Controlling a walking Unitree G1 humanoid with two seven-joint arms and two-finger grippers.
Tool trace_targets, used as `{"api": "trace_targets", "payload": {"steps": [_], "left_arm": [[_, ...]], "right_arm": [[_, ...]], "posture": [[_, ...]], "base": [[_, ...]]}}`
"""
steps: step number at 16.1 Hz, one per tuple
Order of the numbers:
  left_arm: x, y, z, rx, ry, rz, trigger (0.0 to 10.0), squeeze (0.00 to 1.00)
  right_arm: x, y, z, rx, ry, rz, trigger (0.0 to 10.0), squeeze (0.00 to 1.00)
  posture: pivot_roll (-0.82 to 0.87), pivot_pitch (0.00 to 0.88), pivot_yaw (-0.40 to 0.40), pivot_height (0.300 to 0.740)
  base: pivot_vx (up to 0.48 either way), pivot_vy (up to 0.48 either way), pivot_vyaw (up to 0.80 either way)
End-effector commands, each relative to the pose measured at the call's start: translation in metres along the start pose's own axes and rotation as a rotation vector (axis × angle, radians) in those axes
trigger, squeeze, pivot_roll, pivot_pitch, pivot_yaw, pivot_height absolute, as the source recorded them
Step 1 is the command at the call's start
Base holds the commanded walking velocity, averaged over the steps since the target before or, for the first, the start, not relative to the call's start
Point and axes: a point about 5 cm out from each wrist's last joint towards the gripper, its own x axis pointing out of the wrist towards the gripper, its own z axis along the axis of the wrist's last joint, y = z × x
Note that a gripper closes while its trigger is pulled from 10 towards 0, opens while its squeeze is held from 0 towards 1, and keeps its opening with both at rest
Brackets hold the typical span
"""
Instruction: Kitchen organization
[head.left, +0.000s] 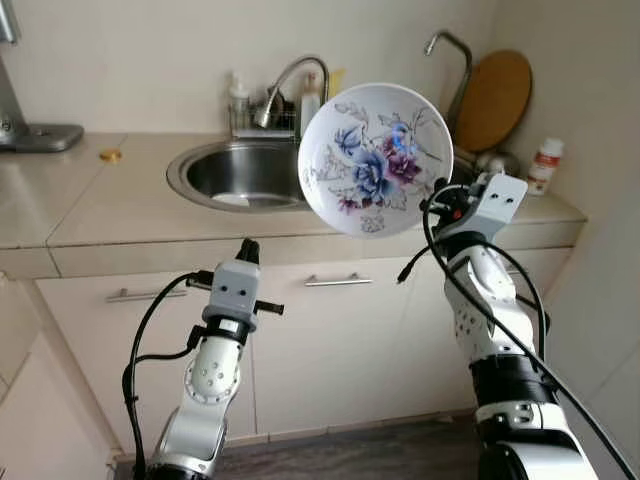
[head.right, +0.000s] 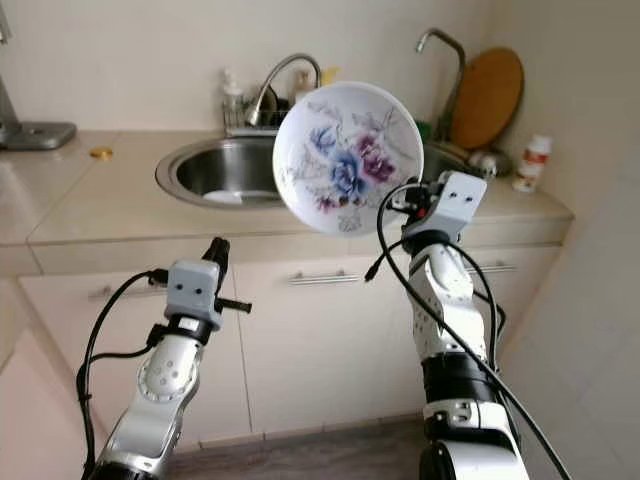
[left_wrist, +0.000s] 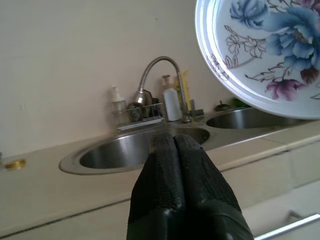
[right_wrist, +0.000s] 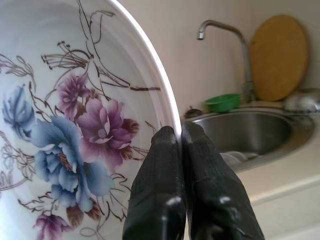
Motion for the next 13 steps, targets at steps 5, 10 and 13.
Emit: {"api": "trace_targets", "payload": {"steps": [5, 10, 13], "left_arm": [[0.0021, 0.0026, 0.0017, 0.008, -0.006, 0.002, 10.0, 0.0], [0.003, 0.0022, 0.0015, 0.01, -0.009, -0.007, 10.0, 0.0], [0.0031, 0.0023, 0.0017, 0.012, -0.009, -0.009, 10.0, 0.0]], "right_arm": [[0.0064, 0.0131, 0.0071, 0.009, -0.031, 0.023, 10.0, 0.0], [0.0073, 0.0135, 0.0049, 0.004, -0.029, 0.017, 10.0, 0.0], [0.008, 0.0127, 0.0035, 0.005, -0.024, 0.01, 10.0, 0.0]], "posture": [[0.06, 0.0, -0.069, 0.74], [0.06, 0.0, -0.066, 0.74], [0.07, 0.0, -0.066, 0.74]], "base": [[0.379, 0.0, 0.0], [0.379, 0.0, 0.0], [0.376, 0.0, 0.0]]}}
